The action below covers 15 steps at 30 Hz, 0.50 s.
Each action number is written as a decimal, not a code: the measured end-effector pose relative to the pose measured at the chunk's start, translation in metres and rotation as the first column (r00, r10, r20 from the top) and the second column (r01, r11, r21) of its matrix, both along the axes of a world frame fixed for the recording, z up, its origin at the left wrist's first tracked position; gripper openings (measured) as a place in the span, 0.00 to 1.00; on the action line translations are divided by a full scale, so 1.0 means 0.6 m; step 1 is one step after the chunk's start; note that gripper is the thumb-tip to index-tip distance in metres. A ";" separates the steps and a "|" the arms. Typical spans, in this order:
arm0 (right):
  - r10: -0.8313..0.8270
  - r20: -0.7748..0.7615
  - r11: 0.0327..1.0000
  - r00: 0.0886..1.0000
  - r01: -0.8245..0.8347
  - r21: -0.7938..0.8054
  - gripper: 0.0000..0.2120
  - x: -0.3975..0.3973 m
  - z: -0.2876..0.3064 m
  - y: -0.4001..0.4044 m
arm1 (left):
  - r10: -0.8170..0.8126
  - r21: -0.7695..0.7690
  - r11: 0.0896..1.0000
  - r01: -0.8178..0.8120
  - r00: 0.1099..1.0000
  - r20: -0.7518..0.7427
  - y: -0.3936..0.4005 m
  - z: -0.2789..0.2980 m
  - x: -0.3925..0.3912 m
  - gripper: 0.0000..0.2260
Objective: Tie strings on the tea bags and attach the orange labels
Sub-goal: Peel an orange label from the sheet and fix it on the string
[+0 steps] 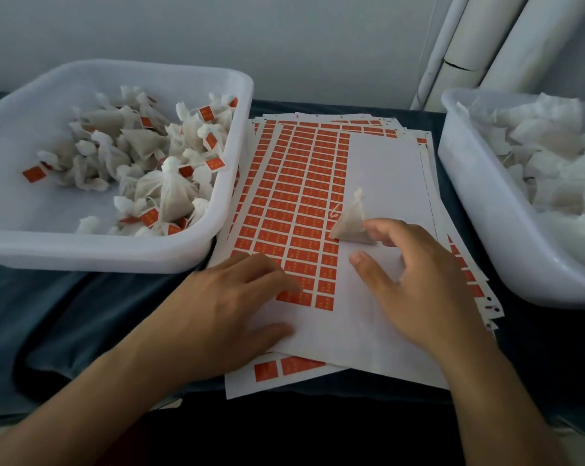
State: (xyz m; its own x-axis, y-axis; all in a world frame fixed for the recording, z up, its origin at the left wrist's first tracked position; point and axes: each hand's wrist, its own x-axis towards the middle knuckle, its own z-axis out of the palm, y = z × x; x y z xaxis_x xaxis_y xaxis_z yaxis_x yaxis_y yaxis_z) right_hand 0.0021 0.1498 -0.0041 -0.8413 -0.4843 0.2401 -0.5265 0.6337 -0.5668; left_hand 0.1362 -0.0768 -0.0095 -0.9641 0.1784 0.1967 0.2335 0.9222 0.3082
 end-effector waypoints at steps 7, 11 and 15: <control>0.083 0.035 0.995 0.996 -0.080 -0.066 0.26 0.040 -0.008 0.001 | -0.045 -0.060 0.997 0.048 0.998 0.047 0.006 0.008 0.005 0.22; 0.061 0.041 0.993 0.997 -0.056 -0.103 0.26 0.048 -0.009 0.003 | -0.033 -0.073 0.997 0.035 0.999 0.028 0.012 0.012 0.005 0.18; 0.060 0.048 0.991 0.997 -0.054 -0.119 0.21 0.050 -0.010 0.005 | 0.014 -0.021 1.000 -0.014 1.000 0.007 0.017 0.010 0.006 0.17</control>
